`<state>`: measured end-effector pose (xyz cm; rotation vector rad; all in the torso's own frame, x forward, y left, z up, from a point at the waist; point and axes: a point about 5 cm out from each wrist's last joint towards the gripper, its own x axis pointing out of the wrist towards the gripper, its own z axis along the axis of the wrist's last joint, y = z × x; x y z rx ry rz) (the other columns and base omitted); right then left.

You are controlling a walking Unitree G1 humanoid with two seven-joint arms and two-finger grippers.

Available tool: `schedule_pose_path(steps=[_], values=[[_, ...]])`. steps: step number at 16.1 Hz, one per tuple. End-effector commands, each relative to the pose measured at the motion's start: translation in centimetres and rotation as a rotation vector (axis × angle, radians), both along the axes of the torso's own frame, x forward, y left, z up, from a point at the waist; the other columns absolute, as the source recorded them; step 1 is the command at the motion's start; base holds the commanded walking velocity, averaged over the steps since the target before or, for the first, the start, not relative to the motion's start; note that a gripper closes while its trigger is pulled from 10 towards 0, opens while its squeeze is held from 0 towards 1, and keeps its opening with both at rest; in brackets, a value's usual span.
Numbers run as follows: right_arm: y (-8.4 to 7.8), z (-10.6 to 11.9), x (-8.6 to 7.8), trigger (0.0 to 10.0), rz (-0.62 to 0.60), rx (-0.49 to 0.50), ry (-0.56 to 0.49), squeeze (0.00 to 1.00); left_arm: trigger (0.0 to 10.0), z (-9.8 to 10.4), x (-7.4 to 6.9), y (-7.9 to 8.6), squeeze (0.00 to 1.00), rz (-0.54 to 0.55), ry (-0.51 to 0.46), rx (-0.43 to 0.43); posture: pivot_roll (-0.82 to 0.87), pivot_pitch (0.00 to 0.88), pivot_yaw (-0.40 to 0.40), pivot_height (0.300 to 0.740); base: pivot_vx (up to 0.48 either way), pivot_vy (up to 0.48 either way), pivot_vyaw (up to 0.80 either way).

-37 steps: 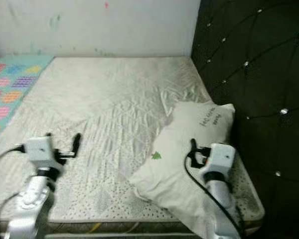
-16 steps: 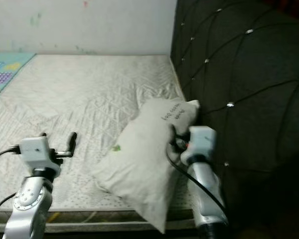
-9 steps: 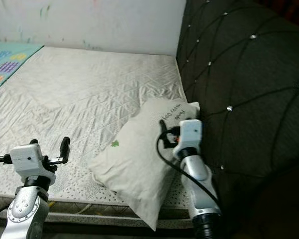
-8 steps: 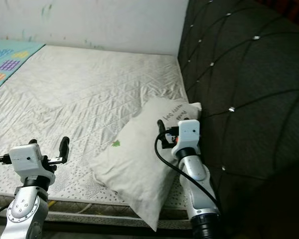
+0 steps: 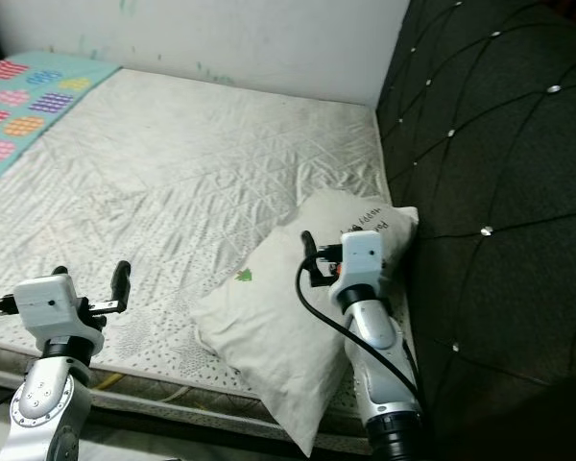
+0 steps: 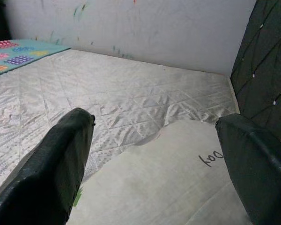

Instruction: Clean up the room

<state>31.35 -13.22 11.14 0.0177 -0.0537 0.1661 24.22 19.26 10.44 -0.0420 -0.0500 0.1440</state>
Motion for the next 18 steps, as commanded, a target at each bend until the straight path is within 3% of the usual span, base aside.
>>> schedule_pose_path(steps=[1,6,7,9,13,18], values=[[-0.8,0.2,0.1,10.0,-0.026,0.011,0.004,0.0,10.0,-0.1,-0.1,-0.7,0.0,-0.025,0.012,-0.009,0.03,0.064,-0.069,0.74,0.0,0.0,0.0],[-2.1,-0.7,-0.2,10.0,-0.13,-0.115,0.046,0.0,10.0,-0.3,-0.2,-1.3,0.0,-0.082,0.035,-0.025,0.02,0.093,-0.061,0.74,0.0,0.0,0.0],[-1.8,-0.5,-0.6,10.0,-0.039,-0.117,0.005,0.0,10.0,-0.1,-0.2,-1.3,0.0,-0.083,0.035,-0.027,0.02,0.109,-0.062,0.74,0.0,0.0,0.0],[-2.2,-1.1,-0.8,10.0,-0.102,-0.073,0.063,0.0,10.0,-0.1,-0.2,-1.3,0.0,-0.084,0.037,-0.029,0.03,0.122,-0.063,0.74,0.0,0.0,0.0],[-1.6,-0.7,-0.9,10.0,-0.051,-0.007,0.048,0.0,10.0,0.0,-0.3,-1.3,0.0,-0.086,0.042,-0.036,0.03,0.132,-0.065,0.74,0.0,0.0,0.0],[-1.9,-1.0,-1.1,10.0,-0.063,0.009,0.073,0.0,10.0,-0.1,-0.2,-1.4,0.0,-0.088,0.051,-0.046,0.02,0.128,-0.068,0.727,0.0,0.0,0.0]])
